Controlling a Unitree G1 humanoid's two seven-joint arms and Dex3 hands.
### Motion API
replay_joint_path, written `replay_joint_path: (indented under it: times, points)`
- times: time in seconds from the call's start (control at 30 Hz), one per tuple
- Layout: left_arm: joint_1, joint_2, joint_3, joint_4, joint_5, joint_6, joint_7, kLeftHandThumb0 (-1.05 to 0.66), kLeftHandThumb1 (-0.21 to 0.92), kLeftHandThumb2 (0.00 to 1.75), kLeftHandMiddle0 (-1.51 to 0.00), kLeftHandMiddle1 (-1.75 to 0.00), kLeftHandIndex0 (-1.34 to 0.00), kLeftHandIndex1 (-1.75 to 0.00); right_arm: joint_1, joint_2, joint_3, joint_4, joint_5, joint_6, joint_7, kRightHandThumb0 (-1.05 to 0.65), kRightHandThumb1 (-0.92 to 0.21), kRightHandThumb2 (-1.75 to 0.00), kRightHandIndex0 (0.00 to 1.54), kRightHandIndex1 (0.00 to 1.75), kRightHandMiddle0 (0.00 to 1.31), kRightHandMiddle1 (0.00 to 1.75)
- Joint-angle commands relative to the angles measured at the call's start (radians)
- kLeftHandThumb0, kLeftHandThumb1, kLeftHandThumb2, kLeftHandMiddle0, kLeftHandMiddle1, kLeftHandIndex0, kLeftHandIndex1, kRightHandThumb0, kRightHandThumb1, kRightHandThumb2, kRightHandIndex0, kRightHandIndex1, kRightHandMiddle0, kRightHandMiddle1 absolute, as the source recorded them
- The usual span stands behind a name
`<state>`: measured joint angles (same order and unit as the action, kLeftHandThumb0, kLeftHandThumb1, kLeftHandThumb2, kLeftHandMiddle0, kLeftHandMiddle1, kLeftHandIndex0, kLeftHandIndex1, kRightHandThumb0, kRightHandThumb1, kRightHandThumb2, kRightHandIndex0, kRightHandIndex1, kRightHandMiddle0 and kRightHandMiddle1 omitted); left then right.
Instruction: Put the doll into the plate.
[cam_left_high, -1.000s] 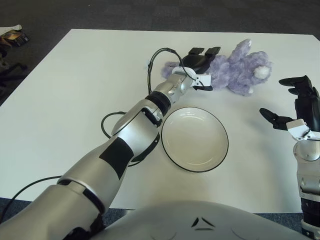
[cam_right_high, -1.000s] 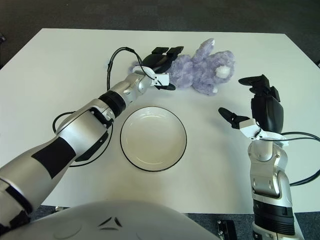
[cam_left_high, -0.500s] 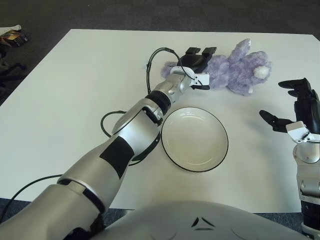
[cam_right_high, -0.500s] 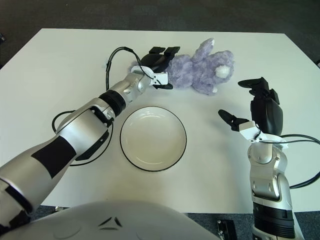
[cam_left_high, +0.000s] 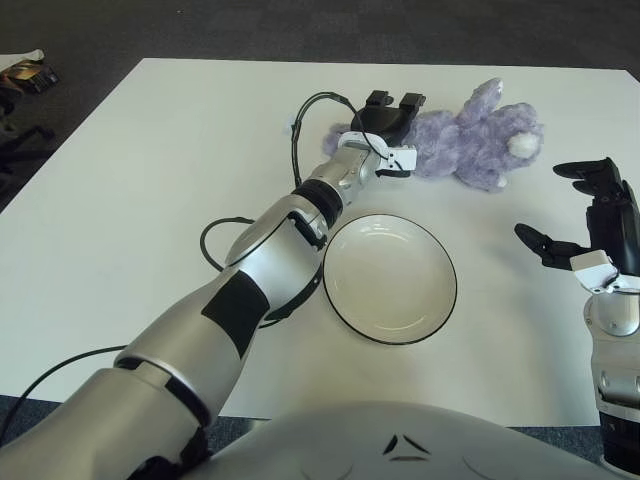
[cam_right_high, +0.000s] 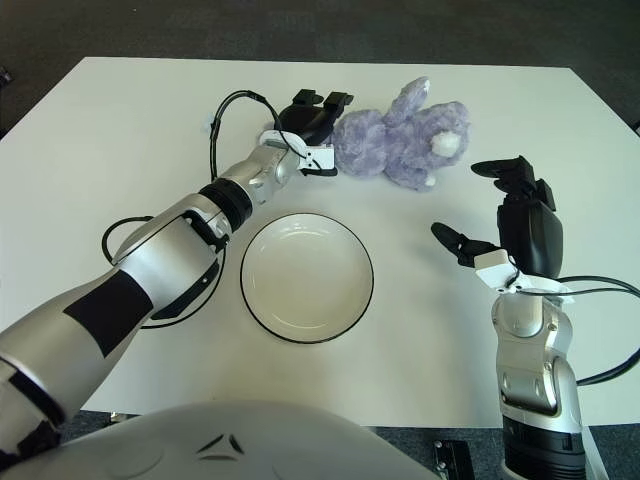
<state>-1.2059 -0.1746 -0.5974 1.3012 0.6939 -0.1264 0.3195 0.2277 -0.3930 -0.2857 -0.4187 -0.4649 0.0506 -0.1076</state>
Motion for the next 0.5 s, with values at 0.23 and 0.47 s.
replay_joint_path:
  times: [0.23,0.47]
  points:
    - [-0.022,-0.063,-0.020,0.010,0.015,0.017,0.022,-0.40,0.16,1.06,0.00,-0.98,0.00,-0.83,0.006,0.024,-0.003,-0.034,0.000,-0.013,0.003,-0.32,-0.27,-1.05,0.03,0.98,0.00,1.18]
    - [-0.019,-0.062,-0.027,0.014,0.016,0.021,0.024,-0.46,0.19,1.04,0.00,-0.96,0.00,-0.83,-0.019,0.006,-0.002,0.000,-0.031,-0.013,-0.008,-0.32,-0.26,-1.06,0.04,0.96,0.00,1.17]
